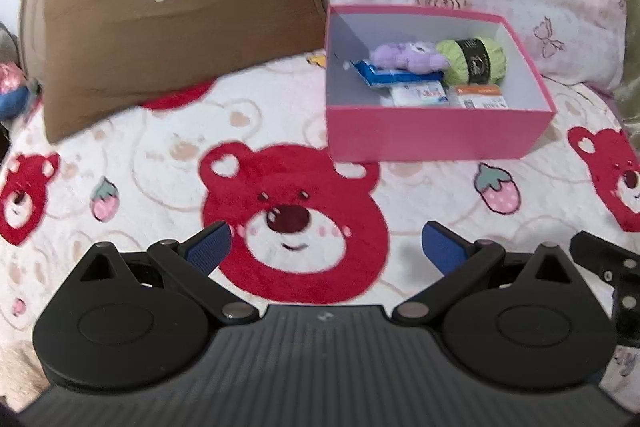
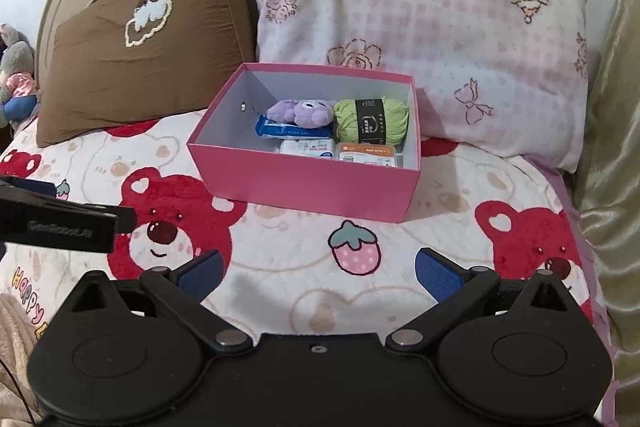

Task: Organize objects

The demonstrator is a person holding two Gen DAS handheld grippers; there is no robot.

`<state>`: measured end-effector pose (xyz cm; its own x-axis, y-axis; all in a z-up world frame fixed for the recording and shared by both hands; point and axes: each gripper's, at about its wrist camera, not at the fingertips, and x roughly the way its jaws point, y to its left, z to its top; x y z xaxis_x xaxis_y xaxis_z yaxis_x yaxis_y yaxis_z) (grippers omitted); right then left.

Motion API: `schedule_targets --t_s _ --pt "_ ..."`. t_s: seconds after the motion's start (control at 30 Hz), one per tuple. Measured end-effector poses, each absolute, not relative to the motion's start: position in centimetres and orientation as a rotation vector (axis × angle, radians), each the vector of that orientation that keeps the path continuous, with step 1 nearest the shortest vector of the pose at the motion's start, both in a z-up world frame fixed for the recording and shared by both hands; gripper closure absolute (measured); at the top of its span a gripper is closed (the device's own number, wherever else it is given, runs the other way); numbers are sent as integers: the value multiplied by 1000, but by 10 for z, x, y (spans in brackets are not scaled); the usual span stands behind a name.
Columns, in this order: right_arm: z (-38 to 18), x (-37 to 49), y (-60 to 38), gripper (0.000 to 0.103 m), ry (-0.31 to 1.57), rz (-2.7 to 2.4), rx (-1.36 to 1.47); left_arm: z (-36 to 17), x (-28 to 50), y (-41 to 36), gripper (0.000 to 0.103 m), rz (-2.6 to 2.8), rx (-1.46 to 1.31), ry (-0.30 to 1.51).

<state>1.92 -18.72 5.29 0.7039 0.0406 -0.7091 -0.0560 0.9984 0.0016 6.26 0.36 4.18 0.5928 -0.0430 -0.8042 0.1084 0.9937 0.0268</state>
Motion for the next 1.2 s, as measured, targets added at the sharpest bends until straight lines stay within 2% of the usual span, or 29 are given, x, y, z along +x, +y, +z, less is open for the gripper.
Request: schedule_targets --t_s 1.2 --pt "51 9 -190 0 766 45 23 34 63 2 0 -90 77 979"
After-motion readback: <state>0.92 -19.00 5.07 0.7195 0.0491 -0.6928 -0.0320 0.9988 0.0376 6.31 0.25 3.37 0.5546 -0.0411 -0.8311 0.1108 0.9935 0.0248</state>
